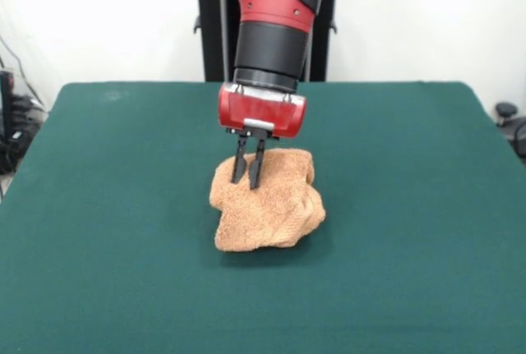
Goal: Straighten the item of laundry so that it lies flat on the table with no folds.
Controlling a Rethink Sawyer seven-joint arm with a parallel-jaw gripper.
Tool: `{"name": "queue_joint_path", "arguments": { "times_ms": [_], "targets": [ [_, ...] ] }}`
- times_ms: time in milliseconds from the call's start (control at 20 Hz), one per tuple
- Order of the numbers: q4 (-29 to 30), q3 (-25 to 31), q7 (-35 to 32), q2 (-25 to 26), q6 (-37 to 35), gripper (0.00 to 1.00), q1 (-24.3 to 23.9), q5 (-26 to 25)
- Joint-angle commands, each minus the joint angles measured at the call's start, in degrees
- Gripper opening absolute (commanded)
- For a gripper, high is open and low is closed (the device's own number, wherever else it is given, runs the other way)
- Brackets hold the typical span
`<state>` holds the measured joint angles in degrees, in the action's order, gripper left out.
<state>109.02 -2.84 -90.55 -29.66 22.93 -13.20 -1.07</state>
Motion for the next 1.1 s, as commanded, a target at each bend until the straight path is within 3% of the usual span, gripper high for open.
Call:
{"name": "queue_joint_path", "arguments": {
  "times_ms": [50,200,500,1100],
  "targets": [
    [4.23,2.86,-11.23,-7.37,-10.03,0.00,0.51,1.34],
    [6.47,4.08,-10.63,-12.39,-13.75,0.00,-1.87,-0.24],
    [8.36,5.41,-9.37,-17.52,-18.31,0.00,-3.92,-1.45],
    [9.57,3.95,-8.63,-24.87,-25.65,0.00,-1.98,-0.25]
  ]
}}
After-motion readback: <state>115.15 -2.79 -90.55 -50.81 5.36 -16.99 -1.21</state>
